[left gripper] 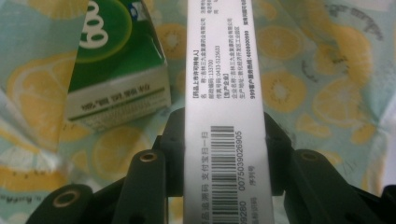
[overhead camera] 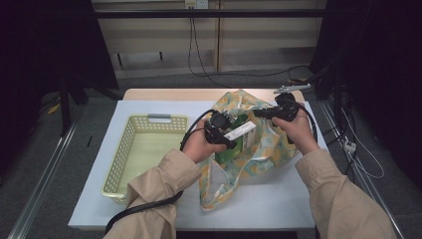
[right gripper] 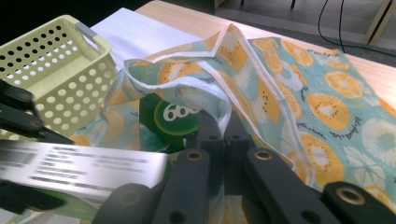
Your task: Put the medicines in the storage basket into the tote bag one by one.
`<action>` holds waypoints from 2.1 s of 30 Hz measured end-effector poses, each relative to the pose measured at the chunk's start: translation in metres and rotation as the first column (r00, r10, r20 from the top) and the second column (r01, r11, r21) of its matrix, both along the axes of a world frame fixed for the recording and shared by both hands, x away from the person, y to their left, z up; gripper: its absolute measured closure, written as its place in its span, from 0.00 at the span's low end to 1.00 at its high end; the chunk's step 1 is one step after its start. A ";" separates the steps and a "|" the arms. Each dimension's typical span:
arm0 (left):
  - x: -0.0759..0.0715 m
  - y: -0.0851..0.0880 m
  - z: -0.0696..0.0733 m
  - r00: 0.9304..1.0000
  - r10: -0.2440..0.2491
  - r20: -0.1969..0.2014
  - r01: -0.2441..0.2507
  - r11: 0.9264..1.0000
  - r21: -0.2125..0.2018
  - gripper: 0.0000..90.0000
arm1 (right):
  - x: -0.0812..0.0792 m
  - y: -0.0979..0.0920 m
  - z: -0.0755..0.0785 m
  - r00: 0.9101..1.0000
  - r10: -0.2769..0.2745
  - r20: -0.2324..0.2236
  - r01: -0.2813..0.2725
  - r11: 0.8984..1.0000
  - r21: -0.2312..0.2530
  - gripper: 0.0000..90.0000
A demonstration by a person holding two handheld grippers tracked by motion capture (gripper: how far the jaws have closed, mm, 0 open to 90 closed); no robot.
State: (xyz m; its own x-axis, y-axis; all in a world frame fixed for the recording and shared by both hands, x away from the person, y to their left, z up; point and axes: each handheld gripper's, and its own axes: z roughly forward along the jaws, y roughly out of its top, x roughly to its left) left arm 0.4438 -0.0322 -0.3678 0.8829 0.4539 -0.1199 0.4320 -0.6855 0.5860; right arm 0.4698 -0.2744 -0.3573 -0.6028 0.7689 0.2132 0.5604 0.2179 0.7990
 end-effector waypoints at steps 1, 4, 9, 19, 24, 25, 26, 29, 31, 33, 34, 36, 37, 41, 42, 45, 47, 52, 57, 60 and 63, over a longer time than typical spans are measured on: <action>0.000 -0.002 -0.001 1.000 0.008 0.001 -0.008 1.000 -0.012 0.70 | 0.000 -0.001 0.002 1.000 0.000 0.003 0.000 1.000 0.001 0.99; 0.004 -0.009 -0.004 1.000 0.017 0.005 -0.017 1.000 -0.017 0.70 | 0.000 -0.002 0.004 1.000 -0.001 0.003 0.001 1.000 -0.001 1.00; 0.009 -0.017 -0.010 0.999 0.029 0.014 -0.029 0.999 -0.027 0.70 | 0.000 -0.003 0.006 1.000 -0.003 0.008 0.003 1.000 0.000 0.99; 0.014 -0.028 -0.025 0.997 0.032 0.068 -0.029 0.999 -0.045 0.69 | 0.000 0.000 0.005 1.000 0.003 0.002 -0.003 1.000 0.004 1.00; 0.013 -0.032 -0.028 0.998 0.023 0.061 -0.020 0.998 -0.052 0.58 | 0.000 0.001 0.004 1.000 0.004 -0.002 -0.004 1.000 0.008 0.99; 0.012 -0.031 -0.027 0.998 0.031 0.052 -0.028 0.998 -0.056 0.51 | 0.000 0.001 0.004 1.000 0.005 -0.002 -0.005 1.000 0.010 0.99; 0.011 -0.030 -0.027 0.998 0.040 0.041 -0.038 0.998 -0.050 0.44 | -0.001 0.001 0.004 1.000 0.005 -0.002 -0.005 1.000 0.010 0.99; 0.008 -0.022 -0.020 0.998 0.040 0.043 -0.038 0.998 -0.045 0.37 | -0.002 0.000 0.003 1.000 0.005 -0.003 -0.005 1.000 0.012 0.99; 0.006 -0.014 -0.015 0.998 0.043 0.046 -0.041 0.999 -0.031 0.33 | -0.002 -0.001 0.002 1.000 0.002 -0.001 -0.002 1.000 0.014 0.99; 0.003 -0.006 -0.012 0.998 0.039 0.042 -0.038 0.999 -0.015 0.32 | -0.003 -0.002 0.002 1.000 0.000 -0.003 0.000 1.000 0.012 0.99; 0.001 0.000 -0.010 0.998 0.042 0.039 -0.041 0.999 -0.007 0.33 | -0.003 -0.002 0.001 1.000 -0.001 -0.004 0.001 1.000 0.014 1.00; -0.002 0.006 -0.009 0.999 0.048 0.014 -0.048 0.999 -0.007 0.40 | -0.003 -0.002 0.001 1.000 0.000 0.000 0.000 1.000 0.014 1.00; -0.004 0.009 -0.009 0.999 0.048 0.012 -0.048 0.999 -0.001 0.42 | -0.003 -0.002 0.000 1.000 0.001 0.001 -0.001 1.000 0.014 0.99; -0.010 0.014 -0.011 1.000 0.023 0.012 -0.023 1.000 0.021 0.69 | -0.003 -0.002 -0.002 1.000 -0.002 -0.003 0.002 1.000 0.014 1.00; -0.010 0.013 -0.011 1.000 0.027 0.015 -0.028 0.999 0.022 0.70 | -0.003 -0.002 -0.002 1.000 -0.001 -0.005 0.001 1.000 0.013 1.00; -0.009 0.008 -0.012 0.999 0.045 0.018 -0.045 0.999 0.007 0.70 | -0.003 -0.001 -0.003 1.000 0.000 -0.006 0.000 1.000 0.013 1.00; -0.006 0.002 -0.014 0.998 0.057 0.027 -0.056 0.998 -0.012 0.71 | -0.003 0.000 -0.003 1.000 -0.003 -0.007 0.003 1.000 0.019 1.00; 0.003 -0.017 -0.020 0.995 0.094 0.030 -0.091 0.993 -0.072 0.71 | -0.003 0.003 -0.002 1.000 0.006 -0.005 -0.006 1.000 0.021 0.99; 0.009 -0.031 -0.023 0.994 0.094 0.047 -0.089 0.991 -0.095 0.70 | -0.004 0.002 -0.002 1.000 0.002 -0.008 -0.002 1.000 0.023 0.99; 0.010 -0.034 -0.025 0.993 0.097 0.065 -0.090 0.990 -0.108 0.70 | -0.004 0.000 -0.002 1.000 0.002 -0.007 -0.002 1.000 0.020 1.00; 0.012 -0.036 -0.026 0.993 0.104 0.062 -0.097 0.988 -0.118 0.70 | -0.005 -0.001 -0.001 1.000 -0.002 -0.005 0.002 1.000 0.019 1.00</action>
State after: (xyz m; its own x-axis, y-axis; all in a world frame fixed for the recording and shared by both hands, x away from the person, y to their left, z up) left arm 0.4560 -0.0683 -0.3938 0.8414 0.5276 -0.1173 0.4517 -0.5674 0.6885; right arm 0.4646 -0.2751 -0.3579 -0.6002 0.7656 0.2314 0.5652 0.2013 0.8000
